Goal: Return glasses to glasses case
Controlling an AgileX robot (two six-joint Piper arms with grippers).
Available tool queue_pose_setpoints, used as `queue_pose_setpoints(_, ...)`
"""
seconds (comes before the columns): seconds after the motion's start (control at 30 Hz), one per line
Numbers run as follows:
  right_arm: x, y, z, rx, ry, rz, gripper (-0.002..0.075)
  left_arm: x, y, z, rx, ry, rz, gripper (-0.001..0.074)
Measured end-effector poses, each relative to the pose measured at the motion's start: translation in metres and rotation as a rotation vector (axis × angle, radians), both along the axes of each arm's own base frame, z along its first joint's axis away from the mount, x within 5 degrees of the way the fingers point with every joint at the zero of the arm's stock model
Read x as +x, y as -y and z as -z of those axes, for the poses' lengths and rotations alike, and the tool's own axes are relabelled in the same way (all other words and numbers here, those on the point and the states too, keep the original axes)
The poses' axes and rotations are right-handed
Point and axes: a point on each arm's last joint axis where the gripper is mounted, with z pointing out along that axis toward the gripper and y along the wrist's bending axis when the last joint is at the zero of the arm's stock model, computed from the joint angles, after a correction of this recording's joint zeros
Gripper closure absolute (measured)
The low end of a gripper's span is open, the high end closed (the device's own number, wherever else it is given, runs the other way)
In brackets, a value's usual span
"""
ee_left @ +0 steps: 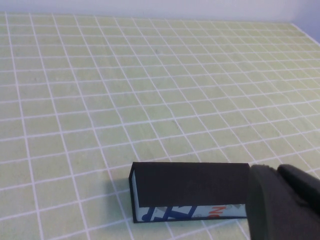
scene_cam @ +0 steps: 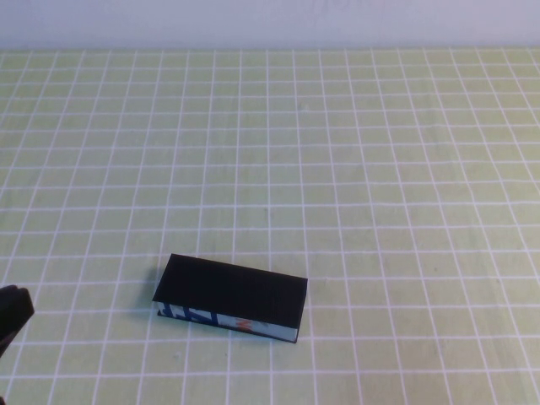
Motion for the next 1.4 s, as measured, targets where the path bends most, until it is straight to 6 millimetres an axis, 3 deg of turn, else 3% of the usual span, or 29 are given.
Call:
queue_pose_setpoints(0.8,-0.001,0.000,0.003,0.001,-0.037,-0.004,0.0743,0.000,0.000,0.000,0.002,0.003,0.000,0.0738)
queue_pose_setpoints(1.03,-0.001,0.000,0.003,0.000,-0.038,-0.004,0.0743,0.004,0.000,0.023,0.042,-0.041,-0.007,0.0738)
queue_pose_setpoints(1.2,-0.001,0.000,0.003,0.000,-0.039,-0.004,0.0743,0.017,-0.006,0.033,0.140,0.150,-0.084,0.0738)
queue_pose_setpoints(1.4,-0.001,0.000,0.003,0.000,-0.039,-0.004,0.0743,0.021,-0.014,0.052,0.103,0.326,-0.201,0.0738)
